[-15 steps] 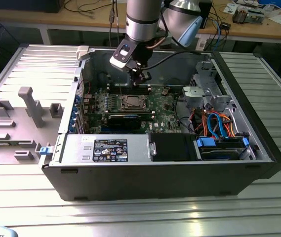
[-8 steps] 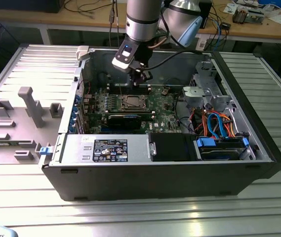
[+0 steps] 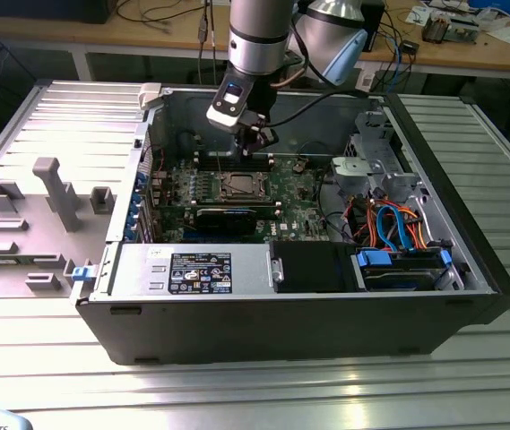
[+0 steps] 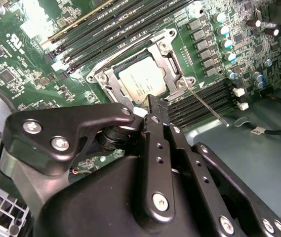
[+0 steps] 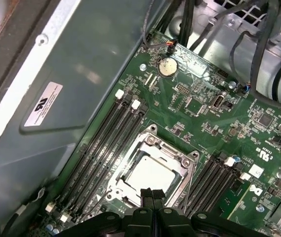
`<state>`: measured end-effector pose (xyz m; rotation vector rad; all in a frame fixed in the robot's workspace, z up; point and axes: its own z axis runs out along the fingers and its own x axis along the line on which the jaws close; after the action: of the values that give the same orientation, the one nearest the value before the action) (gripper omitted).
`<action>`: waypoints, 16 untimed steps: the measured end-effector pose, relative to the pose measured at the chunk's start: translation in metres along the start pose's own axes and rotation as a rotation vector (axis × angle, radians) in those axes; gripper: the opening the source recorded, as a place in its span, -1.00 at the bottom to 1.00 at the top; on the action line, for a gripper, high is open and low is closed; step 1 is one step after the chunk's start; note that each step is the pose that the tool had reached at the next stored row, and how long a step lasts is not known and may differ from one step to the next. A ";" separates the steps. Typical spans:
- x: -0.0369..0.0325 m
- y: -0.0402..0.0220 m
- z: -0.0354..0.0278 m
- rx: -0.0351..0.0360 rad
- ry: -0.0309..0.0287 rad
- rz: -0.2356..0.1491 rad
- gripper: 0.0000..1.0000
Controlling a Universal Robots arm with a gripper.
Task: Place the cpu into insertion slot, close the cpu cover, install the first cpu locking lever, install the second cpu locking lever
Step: 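Install the first cpu locking lever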
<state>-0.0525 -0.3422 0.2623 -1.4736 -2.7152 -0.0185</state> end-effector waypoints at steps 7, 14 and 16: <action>-0.0019 -0.0030 0.0009 -0.0151 0.0152 -0.010 -0.79; -0.0031 -0.0045 0.0022 -0.0300 0.0260 -0.015 -0.79; -0.0038 -0.0055 0.0027 -0.0575 0.0078 -0.021 -0.79</action>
<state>-0.0552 -0.3483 0.2596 -1.4558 -2.7463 -0.1038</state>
